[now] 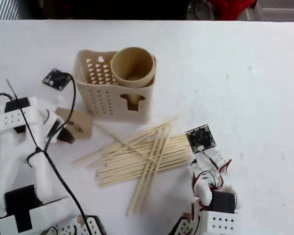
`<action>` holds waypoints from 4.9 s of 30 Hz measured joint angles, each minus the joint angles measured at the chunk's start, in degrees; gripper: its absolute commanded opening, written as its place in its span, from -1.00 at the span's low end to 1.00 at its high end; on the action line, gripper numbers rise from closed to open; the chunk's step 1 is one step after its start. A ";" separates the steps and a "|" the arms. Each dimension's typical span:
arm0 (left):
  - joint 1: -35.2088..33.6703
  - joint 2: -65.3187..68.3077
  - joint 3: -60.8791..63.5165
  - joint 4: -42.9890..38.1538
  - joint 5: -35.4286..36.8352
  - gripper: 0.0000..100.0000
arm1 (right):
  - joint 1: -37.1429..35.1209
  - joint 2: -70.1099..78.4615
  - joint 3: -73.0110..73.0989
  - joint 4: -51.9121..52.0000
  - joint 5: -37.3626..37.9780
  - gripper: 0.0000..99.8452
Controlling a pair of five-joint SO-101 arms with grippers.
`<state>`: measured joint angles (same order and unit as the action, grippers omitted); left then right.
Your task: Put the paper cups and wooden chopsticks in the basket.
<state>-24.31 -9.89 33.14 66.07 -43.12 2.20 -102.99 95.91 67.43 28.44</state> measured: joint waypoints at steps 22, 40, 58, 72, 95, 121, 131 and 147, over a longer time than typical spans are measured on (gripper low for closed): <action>0.62 -1.05 -0.62 12.75 -0.09 -0.95 | 0.00 0.00 0.00 -0.70 0.00 -0.95; -9.67 -30.68 -1.67 20.40 -0.62 -0.96 | 0.00 0.00 0.00 -0.88 0.00 -0.95; 18.46 -26.73 -49.76 35.52 11.87 -0.96 | 0.00 0.00 0.00 -0.88 0.00 -0.95; 31.56 -0.97 -61.01 36.04 8.44 -0.96 | -1.76 0.00 0.00 -0.88 0.09 -0.95; 30.86 -0.35 -57.14 36.31 -1.14 -0.68 | -2.02 0.00 0.00 -0.88 0.09 -0.95; 36.40 10.46 -64.53 25.58 21.71 -0.85 | -2.02 0.00 0.00 -0.88 0.09 -0.95; 39.91 10.55 -74.11 28.48 22.86 -0.94 | -2.02 0.00 0.00 -0.88 0.09 -0.95; 43.78 10.55 -75.16 33.14 22.86 -0.94 | -2.02 0.00 0.00 -0.88 0.09 -0.95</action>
<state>19.47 0.66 -42.02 99.21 -20.26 0.18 -102.99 95.91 66.55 28.53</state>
